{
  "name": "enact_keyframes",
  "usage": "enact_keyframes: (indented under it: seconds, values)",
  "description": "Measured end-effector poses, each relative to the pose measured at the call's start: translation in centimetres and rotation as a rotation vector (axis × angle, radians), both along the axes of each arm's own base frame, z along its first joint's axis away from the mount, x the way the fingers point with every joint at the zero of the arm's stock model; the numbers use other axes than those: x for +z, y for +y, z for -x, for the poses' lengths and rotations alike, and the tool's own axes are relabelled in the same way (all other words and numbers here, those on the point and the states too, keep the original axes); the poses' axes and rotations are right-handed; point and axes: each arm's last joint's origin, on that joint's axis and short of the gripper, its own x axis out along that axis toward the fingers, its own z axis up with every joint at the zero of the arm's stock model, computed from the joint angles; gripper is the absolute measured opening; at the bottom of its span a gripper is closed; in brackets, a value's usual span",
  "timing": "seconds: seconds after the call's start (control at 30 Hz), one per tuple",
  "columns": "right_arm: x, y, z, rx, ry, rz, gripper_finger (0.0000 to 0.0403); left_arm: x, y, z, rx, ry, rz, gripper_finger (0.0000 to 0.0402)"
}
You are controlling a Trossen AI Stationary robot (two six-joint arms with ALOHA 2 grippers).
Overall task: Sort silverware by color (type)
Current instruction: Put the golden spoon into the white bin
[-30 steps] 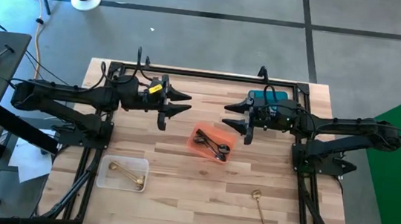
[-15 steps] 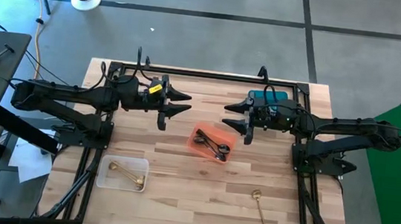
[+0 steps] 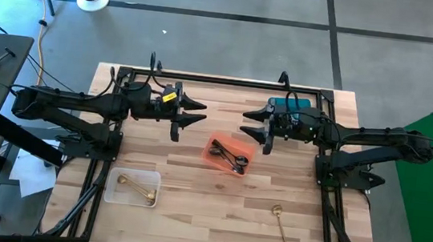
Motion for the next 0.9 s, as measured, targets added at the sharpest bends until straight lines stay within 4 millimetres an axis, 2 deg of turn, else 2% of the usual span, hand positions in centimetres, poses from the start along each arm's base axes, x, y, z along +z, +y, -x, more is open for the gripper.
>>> enact_keyframes:
  seconds: [0.2,0.3,0.4,0.5,0.6,0.77,0.9]
  values:
    - [-0.1,0.1,0.0,0.034,-0.002,-0.191,0.0239,0.0,0.0,0.0,0.0,0.0,0.0,0.0145]
    - [-0.1,0.5,0.1,0.139,0.027,-0.347,0.0239,0.0,0.0,0.0,0.0,-0.001,0.0,0.0145]
    - [-1.0,1.4,0.2,0.261,0.154,-0.56,0.0239,0.1,0.0,0.0,0.0,-0.007,0.0,0.0145]
    - [-2.3,3.4,0.6,0.367,0.37,-0.774,0.0239,0.1,0.0,0.0,0.0,-0.007,0.0,0.0145]
    - [-3.8,6.2,1.5,0.383,0.612,-0.917,0.0239,0.1,0.0,0.0,0.0,-0.007,0.0,0.0145]
    - [-6.4,10.7,3.7,0.216,0.962,-1.055,0.0239,0.1,0.0,0.0,-0.001,-0.003,-0.03,0.0145]
    - [-8.1,13.6,5.1,0.016,1.12,-1.167,0.0239,0.1,0.0,0.0,-0.001,0.001,-0.058,0.0145]
